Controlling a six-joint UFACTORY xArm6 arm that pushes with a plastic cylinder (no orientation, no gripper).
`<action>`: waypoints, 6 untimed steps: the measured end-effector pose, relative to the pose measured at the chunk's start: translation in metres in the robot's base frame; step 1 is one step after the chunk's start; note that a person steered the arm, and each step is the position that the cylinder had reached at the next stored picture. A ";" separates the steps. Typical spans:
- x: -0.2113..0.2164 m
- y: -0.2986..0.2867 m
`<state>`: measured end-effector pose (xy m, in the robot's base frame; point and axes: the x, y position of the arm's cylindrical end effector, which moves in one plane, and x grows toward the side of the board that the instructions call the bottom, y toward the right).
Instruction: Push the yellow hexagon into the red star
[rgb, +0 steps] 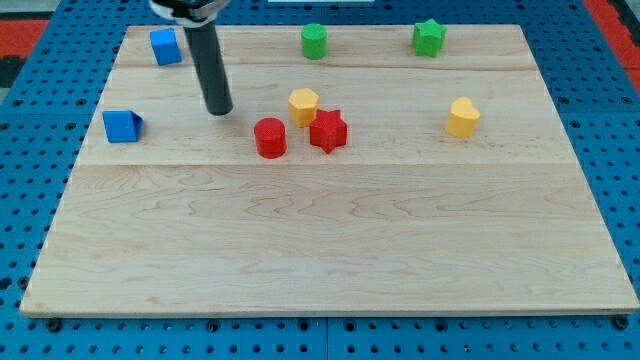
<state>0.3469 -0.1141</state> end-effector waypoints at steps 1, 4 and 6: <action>-0.007 0.052; -0.020 0.091; 0.003 0.088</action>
